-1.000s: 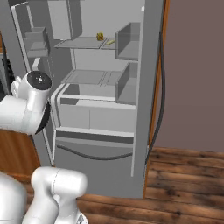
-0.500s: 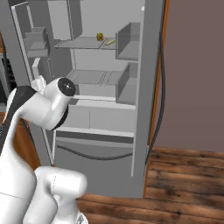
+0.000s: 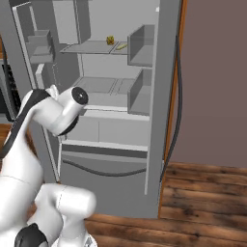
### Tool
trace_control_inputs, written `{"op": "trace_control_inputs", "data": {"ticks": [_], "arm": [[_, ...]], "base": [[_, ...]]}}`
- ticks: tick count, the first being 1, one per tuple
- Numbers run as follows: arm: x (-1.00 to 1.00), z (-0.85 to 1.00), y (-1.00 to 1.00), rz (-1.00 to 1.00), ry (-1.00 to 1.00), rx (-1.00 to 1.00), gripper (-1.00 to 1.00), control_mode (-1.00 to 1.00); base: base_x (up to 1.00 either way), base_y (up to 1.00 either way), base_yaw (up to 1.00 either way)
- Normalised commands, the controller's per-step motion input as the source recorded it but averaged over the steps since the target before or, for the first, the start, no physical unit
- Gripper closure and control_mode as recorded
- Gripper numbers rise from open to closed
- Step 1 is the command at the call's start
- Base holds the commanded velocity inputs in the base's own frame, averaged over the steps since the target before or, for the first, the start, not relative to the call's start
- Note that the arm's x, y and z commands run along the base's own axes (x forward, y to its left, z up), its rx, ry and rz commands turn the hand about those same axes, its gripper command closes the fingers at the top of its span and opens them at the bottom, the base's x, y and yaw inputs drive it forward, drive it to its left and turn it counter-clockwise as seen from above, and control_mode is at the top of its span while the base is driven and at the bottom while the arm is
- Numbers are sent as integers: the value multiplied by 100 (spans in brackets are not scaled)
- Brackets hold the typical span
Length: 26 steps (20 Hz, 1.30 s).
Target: Retrieve the butter from the fridge and place it on a plate on the dining table. Then retrieve the butter knife by the fridge and place it near the plate.
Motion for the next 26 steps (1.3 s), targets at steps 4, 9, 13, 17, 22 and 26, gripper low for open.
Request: {"op": "trace_control_inputs", "data": {"ticks": [4,9,13,17,22,26], "arm": [[72,-23,40,0,0,0,-100,-100],[53,-7,24,4,0,0,-100,-100],[53,-18,53,7,2,0,-100,-100],[28,-23,77,10,4,0,-100,-100],[9,-10,62,10,3,0,-100,-100],[0,-4,71,9,0,0,-100,-100]], "base": [[0,0,0],[0,0,0],[0,0,0],[0,0,0],[0,0,0],[0,0,0]]}}
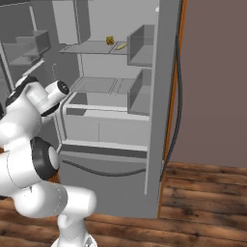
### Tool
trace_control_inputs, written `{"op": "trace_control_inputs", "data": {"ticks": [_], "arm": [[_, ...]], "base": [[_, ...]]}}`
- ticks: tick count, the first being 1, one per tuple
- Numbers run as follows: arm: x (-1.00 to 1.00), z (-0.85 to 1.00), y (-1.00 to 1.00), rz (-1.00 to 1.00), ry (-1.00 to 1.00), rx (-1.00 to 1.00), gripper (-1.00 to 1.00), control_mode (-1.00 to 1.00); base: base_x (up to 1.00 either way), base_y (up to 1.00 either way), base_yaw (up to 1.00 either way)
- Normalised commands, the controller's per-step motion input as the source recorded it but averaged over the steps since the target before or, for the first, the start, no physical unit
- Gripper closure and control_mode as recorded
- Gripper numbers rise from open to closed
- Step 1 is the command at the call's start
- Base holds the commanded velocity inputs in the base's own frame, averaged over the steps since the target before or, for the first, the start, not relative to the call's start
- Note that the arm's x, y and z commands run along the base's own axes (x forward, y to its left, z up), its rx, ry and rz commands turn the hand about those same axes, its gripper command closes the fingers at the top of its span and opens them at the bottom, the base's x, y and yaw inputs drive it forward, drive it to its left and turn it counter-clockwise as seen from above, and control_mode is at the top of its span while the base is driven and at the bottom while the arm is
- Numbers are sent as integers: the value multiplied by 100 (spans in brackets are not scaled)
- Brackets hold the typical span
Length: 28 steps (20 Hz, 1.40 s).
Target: Retrieve the butter from the fridge and place it on a plate on the dining table. Then retrieve the butter knife by the fridge and place it near the plate.
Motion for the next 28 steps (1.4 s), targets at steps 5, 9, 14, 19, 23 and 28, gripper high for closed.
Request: {"op": "trace_control_inputs", "data": {"ticks": [5,9,14,19,23,28], "arm": [[-4,0,35,5,0,0,-100,-100],[-1,-1,22,4,0,0,-100,-100],[1,-1,-33,0,3,0,-100,-100],[1,-3,-100,0,4,-14,-100,-100],[-24,0,-100,8,3,-44,-100,-100],[-83,0,-94,22,0,-57,-100,-100]], "base": [[0,0,0],[0,0,0],[0,0,0],[0,0,0],[0,0,0],[0,0,0]]}}
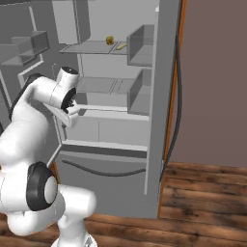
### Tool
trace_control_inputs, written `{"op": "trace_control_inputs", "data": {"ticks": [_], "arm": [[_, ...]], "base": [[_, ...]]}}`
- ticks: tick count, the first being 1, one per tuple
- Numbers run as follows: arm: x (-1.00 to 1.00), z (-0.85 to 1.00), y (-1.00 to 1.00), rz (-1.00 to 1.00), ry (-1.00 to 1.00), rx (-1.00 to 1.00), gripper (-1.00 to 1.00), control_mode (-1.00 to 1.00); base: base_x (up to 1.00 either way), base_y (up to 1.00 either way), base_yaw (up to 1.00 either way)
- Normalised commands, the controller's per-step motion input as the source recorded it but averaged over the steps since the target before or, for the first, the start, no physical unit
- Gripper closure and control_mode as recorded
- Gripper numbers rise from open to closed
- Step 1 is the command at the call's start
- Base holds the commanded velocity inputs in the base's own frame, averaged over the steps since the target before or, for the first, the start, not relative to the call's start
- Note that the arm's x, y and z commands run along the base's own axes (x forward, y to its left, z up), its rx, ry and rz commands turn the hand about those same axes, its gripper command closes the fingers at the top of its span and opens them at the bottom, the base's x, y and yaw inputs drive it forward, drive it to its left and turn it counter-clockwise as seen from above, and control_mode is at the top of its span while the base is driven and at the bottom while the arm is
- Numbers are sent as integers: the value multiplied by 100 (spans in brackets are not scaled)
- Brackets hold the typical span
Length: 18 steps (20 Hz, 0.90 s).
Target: Retrieve the butter from the fridge and place it on a plate on the dining table. Then retrieve the butter knife by the fridge and place it near the plate.
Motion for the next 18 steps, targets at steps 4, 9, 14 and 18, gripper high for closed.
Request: {"op": "trace_control_inputs", "data": {"ticks": [4,9,14,18], "arm": [[-96,0,-95,30,-1,-34,-100,-100],[-81,21,-34,21,-3,-12,-100,-100],[-61,30,0,12,-1,-1,-100,-100],[-51,24,-12,14,0,-12,-100,-100]], "base": [[0,0,0],[0,0,0],[0,0,0],[0,0,0]]}}
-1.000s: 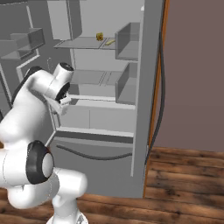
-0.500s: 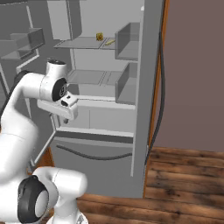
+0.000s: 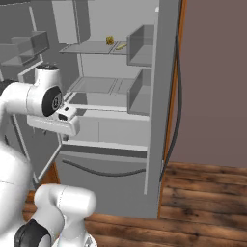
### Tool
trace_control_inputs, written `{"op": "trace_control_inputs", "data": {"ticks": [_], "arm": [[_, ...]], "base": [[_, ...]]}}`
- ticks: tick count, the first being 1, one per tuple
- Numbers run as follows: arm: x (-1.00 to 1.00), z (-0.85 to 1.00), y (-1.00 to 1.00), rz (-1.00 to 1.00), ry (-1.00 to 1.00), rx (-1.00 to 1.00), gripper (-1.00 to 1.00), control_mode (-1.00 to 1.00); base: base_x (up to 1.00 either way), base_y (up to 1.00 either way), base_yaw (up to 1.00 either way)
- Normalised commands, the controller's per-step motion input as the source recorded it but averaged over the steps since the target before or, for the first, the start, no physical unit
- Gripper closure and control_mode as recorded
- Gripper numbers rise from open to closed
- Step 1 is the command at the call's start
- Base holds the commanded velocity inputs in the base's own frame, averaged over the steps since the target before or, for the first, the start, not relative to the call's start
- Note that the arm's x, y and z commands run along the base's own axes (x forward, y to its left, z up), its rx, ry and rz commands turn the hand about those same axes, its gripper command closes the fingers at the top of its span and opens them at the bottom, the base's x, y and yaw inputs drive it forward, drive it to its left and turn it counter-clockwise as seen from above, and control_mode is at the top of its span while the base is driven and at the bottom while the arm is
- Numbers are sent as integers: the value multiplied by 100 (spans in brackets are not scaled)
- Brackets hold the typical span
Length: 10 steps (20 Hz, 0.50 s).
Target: Retrieve the butter from the fridge and place it on a plate on the dining table. Then retrieve the butter knife by the fridge and place it near the plate.
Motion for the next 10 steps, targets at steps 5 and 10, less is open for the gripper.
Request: {"op": "trace_control_inputs", "data": {"ticks": [5,10], "arm": [[-34,4,-7,26,0,-24,-100,-100],[-9,-3,-25,10,0,-15,-100,-100]], "base": [[0,0,0],[0,0,0]]}}
